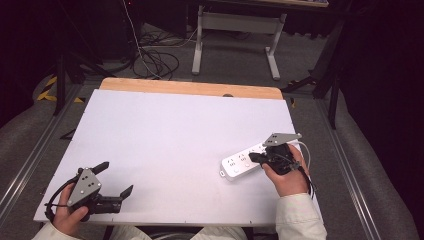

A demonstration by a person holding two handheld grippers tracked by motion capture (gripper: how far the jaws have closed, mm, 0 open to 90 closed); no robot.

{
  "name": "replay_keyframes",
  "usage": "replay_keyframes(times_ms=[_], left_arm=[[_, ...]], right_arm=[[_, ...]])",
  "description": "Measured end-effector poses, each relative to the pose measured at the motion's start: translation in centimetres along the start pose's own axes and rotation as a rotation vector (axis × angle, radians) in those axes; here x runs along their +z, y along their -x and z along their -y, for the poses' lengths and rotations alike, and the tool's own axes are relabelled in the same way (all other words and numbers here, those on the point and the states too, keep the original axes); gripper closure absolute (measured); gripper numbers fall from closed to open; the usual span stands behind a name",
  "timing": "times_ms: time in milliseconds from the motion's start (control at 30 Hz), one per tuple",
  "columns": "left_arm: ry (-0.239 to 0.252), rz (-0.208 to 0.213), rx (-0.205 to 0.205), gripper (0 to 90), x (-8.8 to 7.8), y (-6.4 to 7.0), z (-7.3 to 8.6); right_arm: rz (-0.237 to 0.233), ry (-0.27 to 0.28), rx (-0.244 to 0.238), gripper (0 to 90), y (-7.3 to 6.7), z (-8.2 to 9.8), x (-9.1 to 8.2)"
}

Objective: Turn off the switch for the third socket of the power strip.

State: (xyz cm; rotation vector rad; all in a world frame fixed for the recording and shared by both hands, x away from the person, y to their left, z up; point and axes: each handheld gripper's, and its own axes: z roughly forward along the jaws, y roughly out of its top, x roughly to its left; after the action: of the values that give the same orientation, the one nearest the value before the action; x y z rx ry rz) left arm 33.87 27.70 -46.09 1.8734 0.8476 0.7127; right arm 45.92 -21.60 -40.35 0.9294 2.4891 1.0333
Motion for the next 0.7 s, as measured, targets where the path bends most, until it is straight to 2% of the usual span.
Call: replay_keyframes(times_ms=[300,400,500,700], left_arm=[[0.0,0.001,0.001,0.3,0.0,0.0,0.0],[-0.002,0.002,0.001,0.3,0.0,0.0,0.0],[-0.004,0.004,0.003,0.3,0.0,0.0,0.0],[-0.004,0.003,0.002,0.3,0.0,0.0,0.0]], right_arm=[[0.01,-0.022,-0.005,90.0,0.2,-0.1,0.7],[0.011,-0.041,-0.012,90.0,0.2,-0.2,1.0],[0.025,-0.083,-0.014,90.0,0.3,-0.2,1.7],[0.016,-0.115,-0.007,90.0,0.5,-0.2,2.5]])
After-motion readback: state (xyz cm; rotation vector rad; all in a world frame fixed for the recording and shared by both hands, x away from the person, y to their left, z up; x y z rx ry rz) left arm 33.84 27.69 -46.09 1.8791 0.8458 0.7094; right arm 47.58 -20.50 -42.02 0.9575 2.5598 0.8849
